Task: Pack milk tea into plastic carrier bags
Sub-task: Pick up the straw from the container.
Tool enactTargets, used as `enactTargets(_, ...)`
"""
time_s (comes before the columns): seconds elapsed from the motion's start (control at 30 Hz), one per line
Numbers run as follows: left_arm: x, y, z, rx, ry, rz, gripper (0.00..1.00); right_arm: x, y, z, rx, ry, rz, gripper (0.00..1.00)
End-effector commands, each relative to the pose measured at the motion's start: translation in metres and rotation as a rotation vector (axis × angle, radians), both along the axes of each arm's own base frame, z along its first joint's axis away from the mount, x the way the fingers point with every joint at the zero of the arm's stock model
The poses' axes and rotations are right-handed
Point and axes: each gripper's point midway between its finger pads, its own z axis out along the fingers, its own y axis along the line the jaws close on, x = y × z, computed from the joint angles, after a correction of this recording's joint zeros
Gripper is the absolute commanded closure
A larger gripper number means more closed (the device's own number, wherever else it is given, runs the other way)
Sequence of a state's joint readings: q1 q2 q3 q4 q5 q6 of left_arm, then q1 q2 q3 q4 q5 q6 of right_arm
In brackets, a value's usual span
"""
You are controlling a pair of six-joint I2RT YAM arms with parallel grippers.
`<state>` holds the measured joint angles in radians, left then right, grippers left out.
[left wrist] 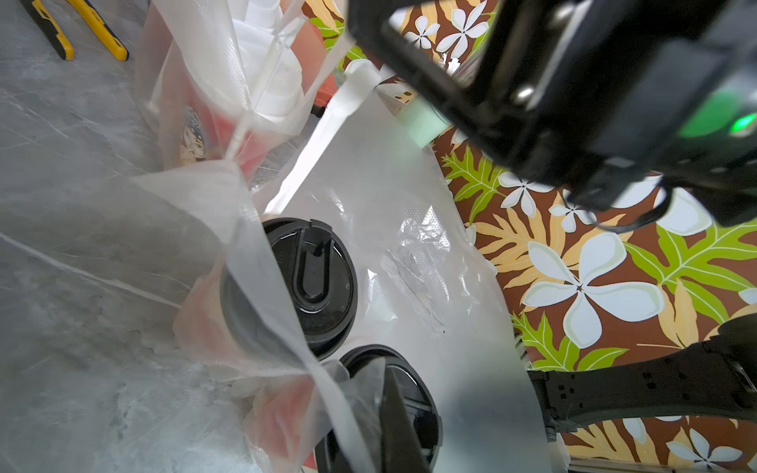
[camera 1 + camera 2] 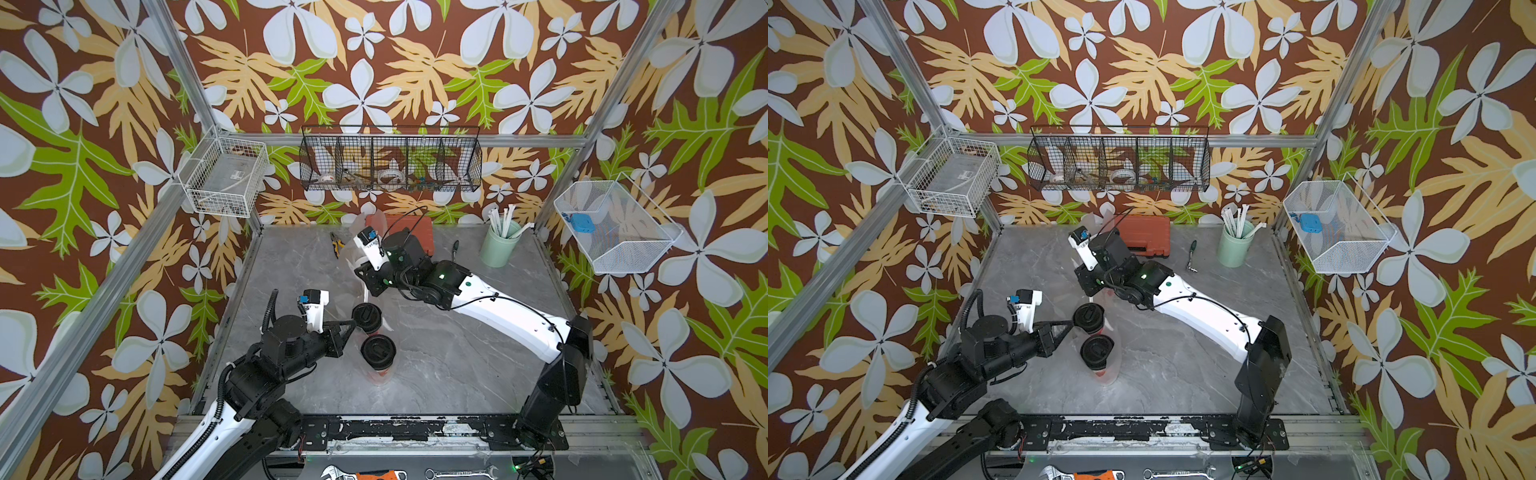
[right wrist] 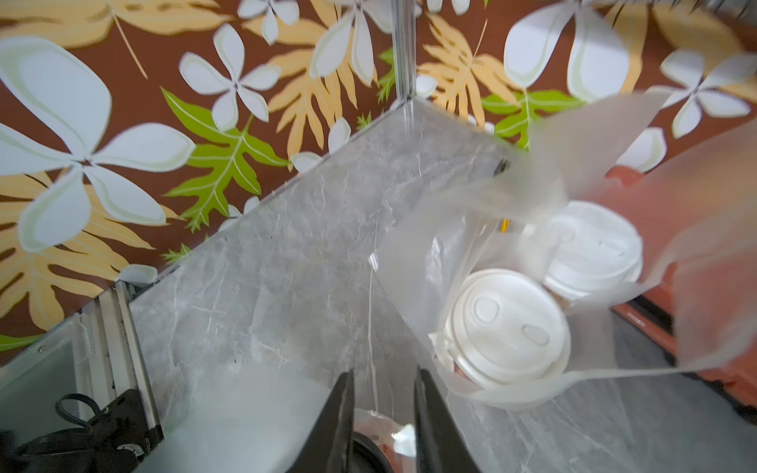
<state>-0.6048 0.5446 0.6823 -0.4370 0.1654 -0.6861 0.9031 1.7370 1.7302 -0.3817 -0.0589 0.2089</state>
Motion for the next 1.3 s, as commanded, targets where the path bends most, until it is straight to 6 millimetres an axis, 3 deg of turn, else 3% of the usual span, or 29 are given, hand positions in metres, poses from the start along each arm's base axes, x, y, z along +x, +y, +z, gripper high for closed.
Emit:
enactTargets(0.0, 0.003, 0.0, 0.004, -0.009, -0.018, 0.007, 1.0, 0.009, -0.019, 0.023, 0.024, -0.027, -0.044, 0.74)
enactTargets(0.13, 0.004, -0.001, 0.005, -0.012, -0.023, 0.005, 1.0, 0.035, -0.066, 0.037, 0.003, -0.055, -0.16, 0.74)
enactTargets(0.27, 0.003, -0.007, 0.007, -0.028, -0.029, -0.022, 1.0, 0.076, -0.139, 0.037, -0.018, -0.04, -0.329, 0.73)
enactTargets(0.47, 0.0, -0.009, 0.01, -0.038, -0.044, -0.043, 1.0, 0.129, -0.264, 0.008, -0.089, 0.034, -0.609, 0.73)
enactTargets(0.73, -0.002, -0.012, 0.01, -0.044, -0.043, -0.064, 1.0, 0.169, -0.402, -0.03, -0.144, 0.142, -0.935, 0.72)
enactTargets(0.93, -0.003, -0.011, 0.009, -0.044, -0.04, -0.065, 1.0, 0.196, -0.455, -0.044, -0.125, 0.164, -1.056, 0.71)
enactTargets(1.27, -0.004, -0.009, 0.007, -0.042, -0.032, -0.059, 1.0, 0.272, -0.469, -0.077, -0.097, 0.173, -1.043, 0.74)
